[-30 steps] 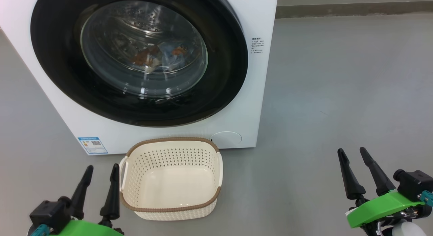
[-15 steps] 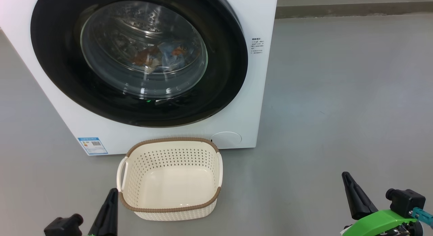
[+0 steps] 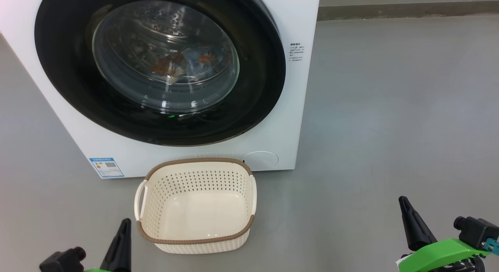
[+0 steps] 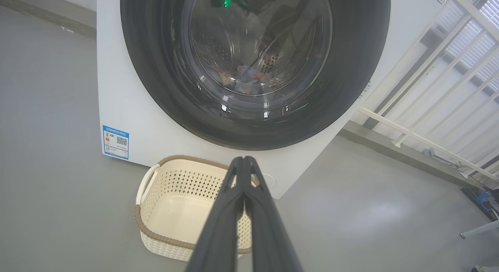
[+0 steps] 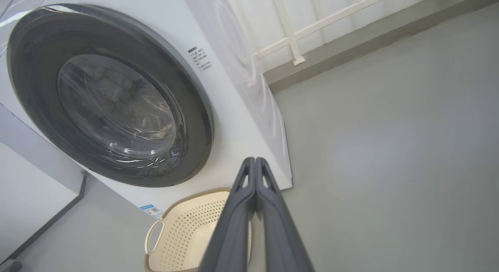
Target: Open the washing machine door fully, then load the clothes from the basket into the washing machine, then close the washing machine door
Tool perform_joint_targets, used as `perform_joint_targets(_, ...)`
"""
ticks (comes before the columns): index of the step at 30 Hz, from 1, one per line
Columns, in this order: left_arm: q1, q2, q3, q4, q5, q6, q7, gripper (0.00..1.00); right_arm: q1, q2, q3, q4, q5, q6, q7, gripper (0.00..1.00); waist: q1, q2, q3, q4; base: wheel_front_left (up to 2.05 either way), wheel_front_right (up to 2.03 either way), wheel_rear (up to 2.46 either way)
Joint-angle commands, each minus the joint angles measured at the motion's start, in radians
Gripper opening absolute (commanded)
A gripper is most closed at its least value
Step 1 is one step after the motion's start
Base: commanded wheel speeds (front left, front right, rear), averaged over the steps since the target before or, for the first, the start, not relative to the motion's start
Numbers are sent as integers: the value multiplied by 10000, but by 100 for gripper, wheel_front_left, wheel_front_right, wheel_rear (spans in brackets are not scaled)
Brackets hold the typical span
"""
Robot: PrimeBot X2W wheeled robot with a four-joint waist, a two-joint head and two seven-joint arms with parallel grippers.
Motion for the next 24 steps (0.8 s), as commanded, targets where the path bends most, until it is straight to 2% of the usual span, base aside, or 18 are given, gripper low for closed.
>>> perform_joint_targets(1,-380,61,219,-182,-232,18,74,0,-323,-75,-52,-312,285,-11,98,0,-1,0,2,0,0,0,0)
perform_joint_targets(24,-560,-86,662,-71,-2274,18,694,0,-354,186,-443,-549,2242,-22,749,0,-1,0,24,-2,0,0,0)
